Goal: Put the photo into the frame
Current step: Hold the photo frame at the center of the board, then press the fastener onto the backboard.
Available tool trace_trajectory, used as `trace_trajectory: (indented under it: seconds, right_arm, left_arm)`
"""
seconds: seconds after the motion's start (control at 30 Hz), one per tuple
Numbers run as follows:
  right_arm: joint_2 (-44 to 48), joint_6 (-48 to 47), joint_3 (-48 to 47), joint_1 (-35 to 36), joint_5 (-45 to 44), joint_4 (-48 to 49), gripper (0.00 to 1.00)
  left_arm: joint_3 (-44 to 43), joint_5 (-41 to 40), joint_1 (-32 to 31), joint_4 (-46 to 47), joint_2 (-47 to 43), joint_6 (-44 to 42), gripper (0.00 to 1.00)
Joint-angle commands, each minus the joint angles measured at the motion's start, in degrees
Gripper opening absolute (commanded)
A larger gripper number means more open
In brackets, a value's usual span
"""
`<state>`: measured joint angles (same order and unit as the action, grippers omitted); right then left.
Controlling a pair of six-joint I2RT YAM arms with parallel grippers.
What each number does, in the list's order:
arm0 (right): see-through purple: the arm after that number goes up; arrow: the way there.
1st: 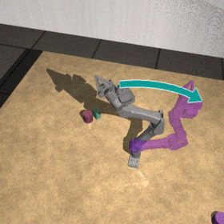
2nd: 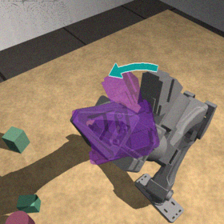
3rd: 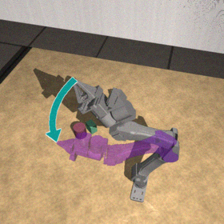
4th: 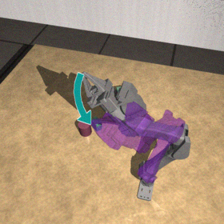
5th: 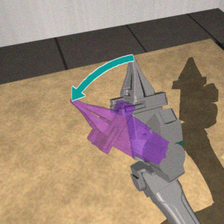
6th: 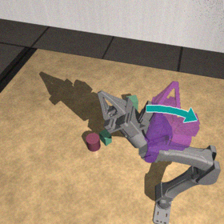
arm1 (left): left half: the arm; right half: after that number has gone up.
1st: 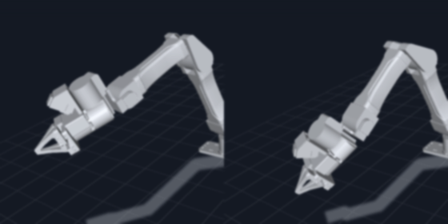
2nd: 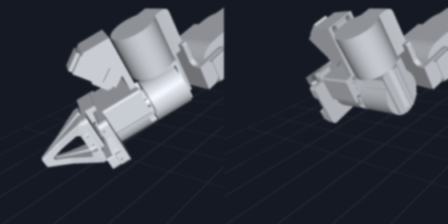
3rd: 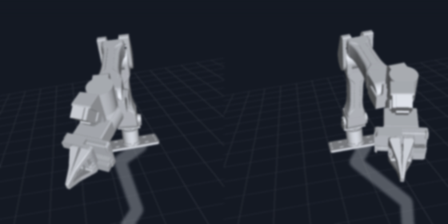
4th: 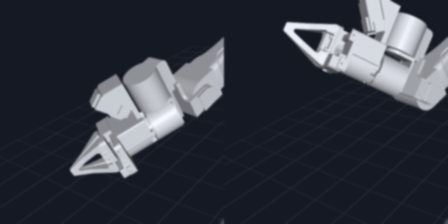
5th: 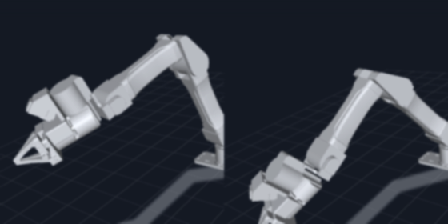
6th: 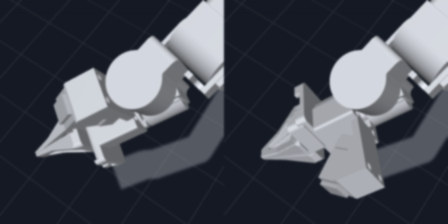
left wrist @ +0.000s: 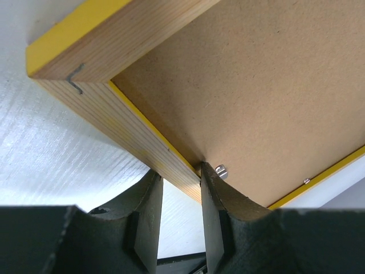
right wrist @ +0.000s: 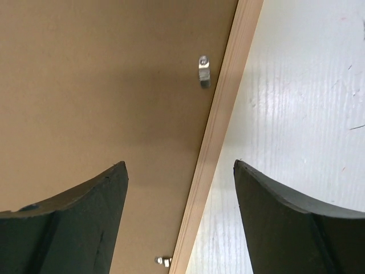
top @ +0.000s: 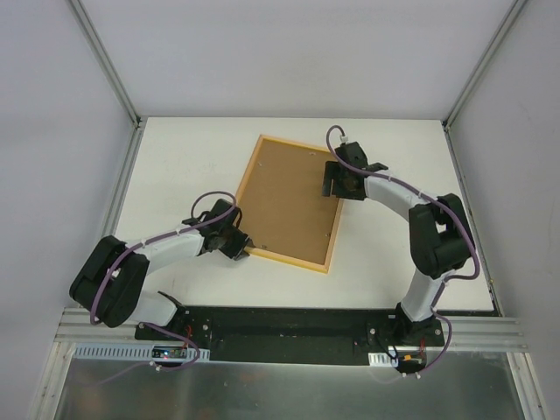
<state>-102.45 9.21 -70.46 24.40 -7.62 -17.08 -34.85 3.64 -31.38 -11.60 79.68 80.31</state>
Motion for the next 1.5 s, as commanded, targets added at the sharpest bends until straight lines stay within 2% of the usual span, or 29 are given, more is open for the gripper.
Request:
trace_trajectory:
  seconds: [0.0, 0.9, 1.47]
  right_arm:
    - [-2.48, -2.71, -3.63, -1.37, -4.33, -3.75, 0.76]
    - [-10.75, -3.24, -9.88, -5.15, -3.28, -4.54, 0.66]
    - [-12.24, -3.15, -9.44, -5.77, -3.19, -3.4, 0.31]
  left_arm:
    - [3.65, 1.72, -0.26, -6.07, -0.22, -3.06, 0.0]
    - [6.73, 2.34, -0.26, -5.02, -3.39, -2.79, 0.0]
    - [6.46, 2.69, -0.26, -5.02, -3.13, -2.79, 0.0]
